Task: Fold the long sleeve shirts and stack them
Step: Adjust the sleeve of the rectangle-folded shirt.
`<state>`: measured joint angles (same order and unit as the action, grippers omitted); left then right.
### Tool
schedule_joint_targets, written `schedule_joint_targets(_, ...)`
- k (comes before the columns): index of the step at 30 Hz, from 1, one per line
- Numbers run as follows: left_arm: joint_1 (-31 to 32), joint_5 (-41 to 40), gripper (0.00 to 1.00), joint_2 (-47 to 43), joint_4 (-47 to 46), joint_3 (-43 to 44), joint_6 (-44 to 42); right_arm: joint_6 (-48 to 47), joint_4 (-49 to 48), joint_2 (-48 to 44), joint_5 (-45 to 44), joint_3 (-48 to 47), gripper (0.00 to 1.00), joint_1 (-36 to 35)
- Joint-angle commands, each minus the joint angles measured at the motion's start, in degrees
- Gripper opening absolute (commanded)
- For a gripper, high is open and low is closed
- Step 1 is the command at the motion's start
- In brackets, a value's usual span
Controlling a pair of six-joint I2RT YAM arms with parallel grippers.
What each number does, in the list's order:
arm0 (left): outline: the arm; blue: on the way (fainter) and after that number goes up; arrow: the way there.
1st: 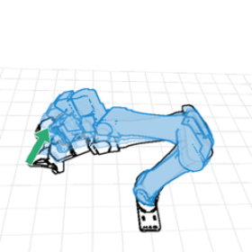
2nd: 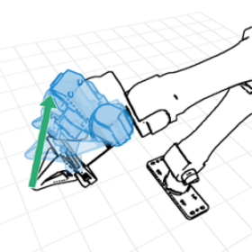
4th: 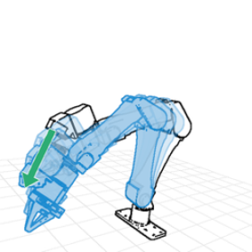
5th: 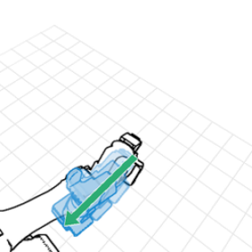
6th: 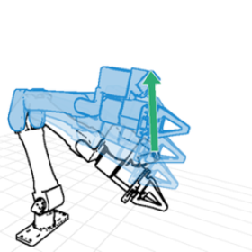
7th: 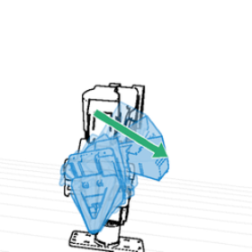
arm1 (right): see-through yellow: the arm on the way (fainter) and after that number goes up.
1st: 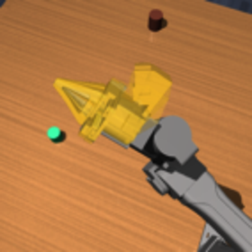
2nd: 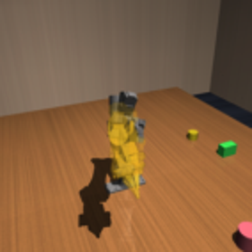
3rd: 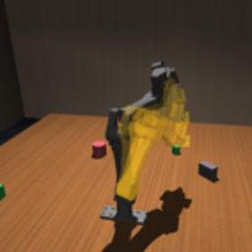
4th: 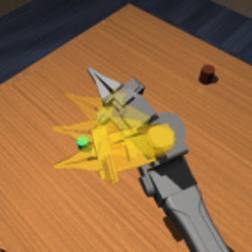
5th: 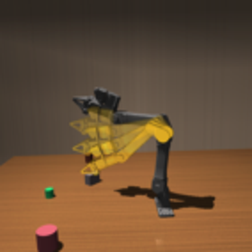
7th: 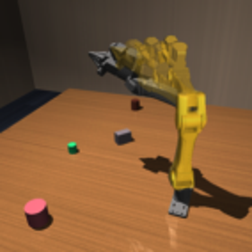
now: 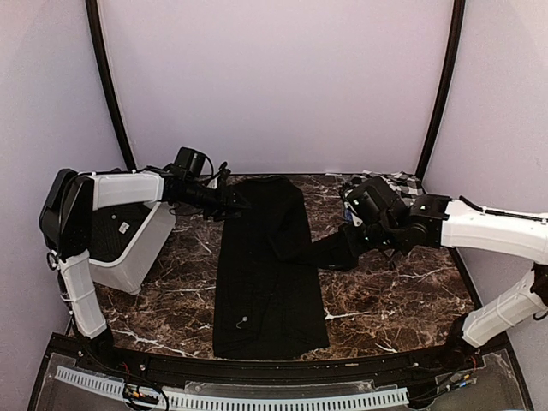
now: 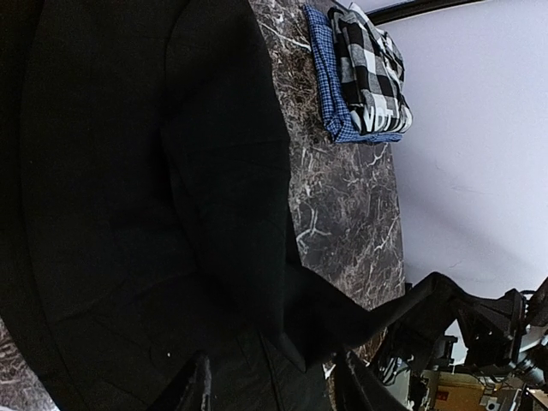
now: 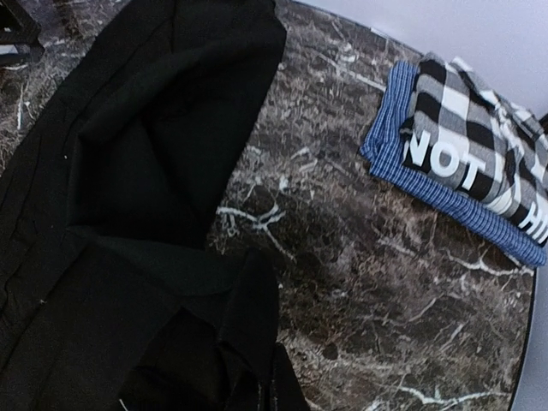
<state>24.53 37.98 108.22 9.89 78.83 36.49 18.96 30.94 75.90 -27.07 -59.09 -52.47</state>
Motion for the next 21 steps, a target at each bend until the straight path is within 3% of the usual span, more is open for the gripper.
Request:
schedule_joint_targets(1,0.2,-0.5,0.47,2.7,-0.9,4.3,-1.3,7.2,9.9,2.5,5.0,-1.2,0.00,1.0)
schedule_joint_targets(10,2.1,-2.9,0.45,11.9,-3.7,10.6,0.6,9.4,4.5,-1.7,8.5,-2.7,0.00,5.4)
schedule_joint_targets(21,4.6,-8.5,0.46,25.3,-4.1,23.0,3.7,11.2,8.1,-2.6,5.2,-3.0,0.00,6.9)
